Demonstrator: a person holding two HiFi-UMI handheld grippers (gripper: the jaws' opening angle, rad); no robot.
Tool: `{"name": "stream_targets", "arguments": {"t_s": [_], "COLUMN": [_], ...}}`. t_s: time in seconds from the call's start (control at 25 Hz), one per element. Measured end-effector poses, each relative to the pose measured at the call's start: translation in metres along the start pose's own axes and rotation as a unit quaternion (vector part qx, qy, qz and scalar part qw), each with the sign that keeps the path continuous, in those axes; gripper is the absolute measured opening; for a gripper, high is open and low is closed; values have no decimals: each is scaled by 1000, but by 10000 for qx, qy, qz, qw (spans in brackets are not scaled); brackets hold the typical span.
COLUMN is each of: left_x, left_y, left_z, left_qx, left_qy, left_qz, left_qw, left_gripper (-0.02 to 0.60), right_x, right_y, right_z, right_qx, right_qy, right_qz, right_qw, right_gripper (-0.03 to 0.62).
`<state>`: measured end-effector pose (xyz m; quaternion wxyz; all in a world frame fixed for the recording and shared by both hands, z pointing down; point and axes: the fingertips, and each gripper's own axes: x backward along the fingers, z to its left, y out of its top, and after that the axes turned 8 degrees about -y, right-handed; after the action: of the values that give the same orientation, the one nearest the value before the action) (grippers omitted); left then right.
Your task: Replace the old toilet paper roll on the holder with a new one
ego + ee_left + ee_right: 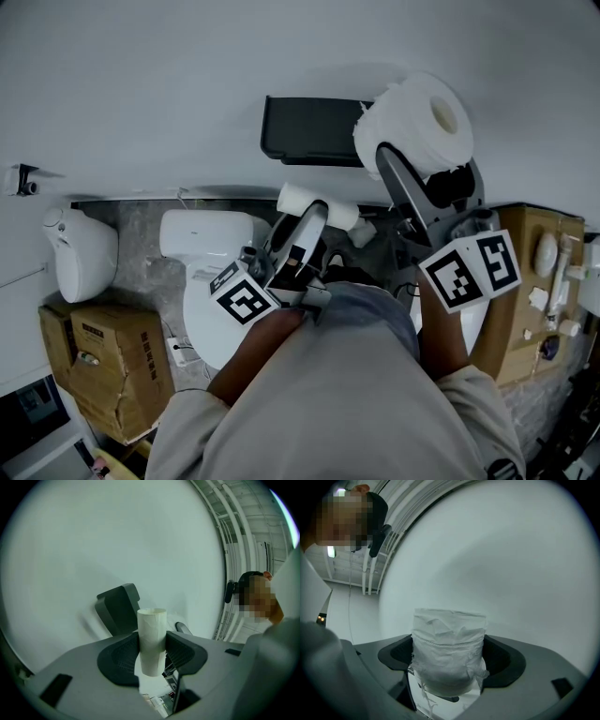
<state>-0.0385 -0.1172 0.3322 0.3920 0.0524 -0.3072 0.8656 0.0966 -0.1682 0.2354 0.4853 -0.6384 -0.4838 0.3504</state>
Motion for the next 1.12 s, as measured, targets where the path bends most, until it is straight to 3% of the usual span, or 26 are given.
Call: {"name": "stream_targets", "arguments": {"t_s": [0.6, 1.12], "left_x": [-15, -16], "left_y": [-22, -25], "left_z": [1, 4], "left_qx": [-41, 40], "left_qy": [56, 15], "left_qz": [263, 315], "left_qw": [9996, 9995], "left_gripper": [175, 175], "right_x": [26, 31], "right_y": [-13, -29], "right_z": [-58, -90], "right_qx": [-947, -1559], "right_qy": [-502, -557], "right_qz": [67, 228], "right_qw": [9942, 9859], "right_gripper": [442, 442]}}
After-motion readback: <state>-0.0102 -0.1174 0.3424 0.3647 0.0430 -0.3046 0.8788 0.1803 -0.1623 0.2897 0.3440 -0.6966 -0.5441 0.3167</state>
